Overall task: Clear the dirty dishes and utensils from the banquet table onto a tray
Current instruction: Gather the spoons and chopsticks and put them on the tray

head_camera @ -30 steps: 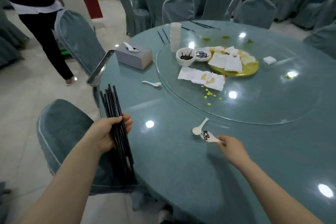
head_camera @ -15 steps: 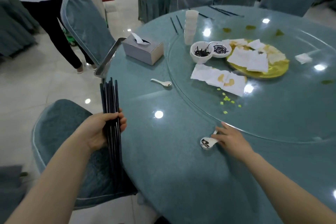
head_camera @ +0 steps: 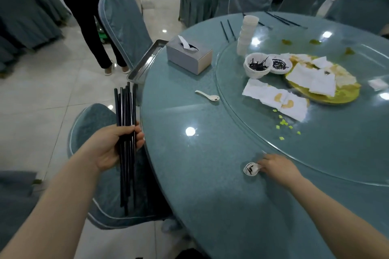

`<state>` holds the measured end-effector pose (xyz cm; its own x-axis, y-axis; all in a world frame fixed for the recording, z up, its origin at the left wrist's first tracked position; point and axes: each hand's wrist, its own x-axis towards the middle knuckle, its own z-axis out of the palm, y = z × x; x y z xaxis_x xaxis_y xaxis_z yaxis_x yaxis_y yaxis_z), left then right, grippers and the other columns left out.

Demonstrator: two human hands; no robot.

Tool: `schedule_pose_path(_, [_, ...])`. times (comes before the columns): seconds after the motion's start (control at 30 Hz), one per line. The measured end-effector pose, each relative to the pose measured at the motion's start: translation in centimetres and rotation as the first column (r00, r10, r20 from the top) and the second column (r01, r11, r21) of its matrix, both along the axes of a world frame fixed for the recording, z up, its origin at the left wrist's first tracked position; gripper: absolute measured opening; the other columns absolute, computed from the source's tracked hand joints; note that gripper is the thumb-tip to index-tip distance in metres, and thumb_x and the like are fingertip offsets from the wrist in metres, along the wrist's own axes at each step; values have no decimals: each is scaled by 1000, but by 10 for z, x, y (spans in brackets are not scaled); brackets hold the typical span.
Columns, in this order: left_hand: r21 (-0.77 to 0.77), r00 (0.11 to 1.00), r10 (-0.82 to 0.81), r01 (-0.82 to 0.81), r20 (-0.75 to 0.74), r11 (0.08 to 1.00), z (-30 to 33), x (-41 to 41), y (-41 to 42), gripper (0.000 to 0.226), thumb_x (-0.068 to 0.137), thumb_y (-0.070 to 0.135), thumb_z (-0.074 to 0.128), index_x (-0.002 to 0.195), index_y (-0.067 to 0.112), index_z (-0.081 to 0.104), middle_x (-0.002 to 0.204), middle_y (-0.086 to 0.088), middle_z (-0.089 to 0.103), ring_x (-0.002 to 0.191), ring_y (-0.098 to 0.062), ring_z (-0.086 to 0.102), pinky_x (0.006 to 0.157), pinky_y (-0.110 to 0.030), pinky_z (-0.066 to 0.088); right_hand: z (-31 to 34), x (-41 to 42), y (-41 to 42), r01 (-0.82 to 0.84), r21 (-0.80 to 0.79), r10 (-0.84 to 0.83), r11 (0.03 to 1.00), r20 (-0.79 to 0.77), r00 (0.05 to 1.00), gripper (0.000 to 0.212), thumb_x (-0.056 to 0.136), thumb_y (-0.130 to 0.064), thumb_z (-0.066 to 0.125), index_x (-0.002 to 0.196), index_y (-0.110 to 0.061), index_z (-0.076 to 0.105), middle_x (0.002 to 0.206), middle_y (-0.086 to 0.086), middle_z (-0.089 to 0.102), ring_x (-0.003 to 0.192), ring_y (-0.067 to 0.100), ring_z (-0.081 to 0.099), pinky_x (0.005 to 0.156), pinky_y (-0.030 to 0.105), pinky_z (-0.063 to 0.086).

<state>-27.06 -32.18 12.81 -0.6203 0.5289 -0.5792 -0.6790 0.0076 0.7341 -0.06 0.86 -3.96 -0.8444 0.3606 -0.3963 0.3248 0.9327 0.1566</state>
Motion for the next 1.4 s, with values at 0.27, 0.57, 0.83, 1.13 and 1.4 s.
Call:
schedule_pose_path(0.27, [12,999,31,-31,-16,999,7,-3,-16,15,96,0,40,94,4,54,75,-7,55,51,-11,62,52,-22,56,-1,0,-7,13,-49,-10,999,61,998,30,99,-33,39,124,-25,53,124,-2,50,119,17,48,89,30,41])
schedule_pose_path(0.57, [27,999,-26,26,-29,999,-3,1,-12,18,96,-1,39,94,5,56,69,-4,59,53,-12,62,52,-23,56,-5,7,-15,22,-33,-23,999,-14,1000,47,99,-23,38,145,-28,29,145,-7,39,131,16,41,99,27,38])
schedule_pose_path(0.83, [9,999,-44,44,-11,999,-21,5,-7,15,95,1,43,99,4,57,73,-5,60,58,-14,64,53,-25,55,-11,12,-13,-19,-30,18,999,-48,999,32,97,-21,39,127,-23,51,127,-3,47,119,17,44,90,29,42])
schedule_pose_path(1.13, [3,1000,-29,29,-11,1000,-21,12,-10,16,95,1,43,99,4,57,73,-5,62,59,-14,64,54,-26,56,-17,18,-18,-1,-38,-2,999,-100,995,29,95,-20,43,119,-26,58,115,-4,56,108,17,54,83,27,40])
schedule_pose_path(1.4, [86,999,15,-11,-45,996,0,-2,-39,17,96,1,40,96,5,57,71,-5,62,56,-14,64,52,-24,55,3,-22,-50,129,-176,-178,976,-306,935,30,90,-8,50,114,-20,62,107,2,59,99,25,58,76,32,44])
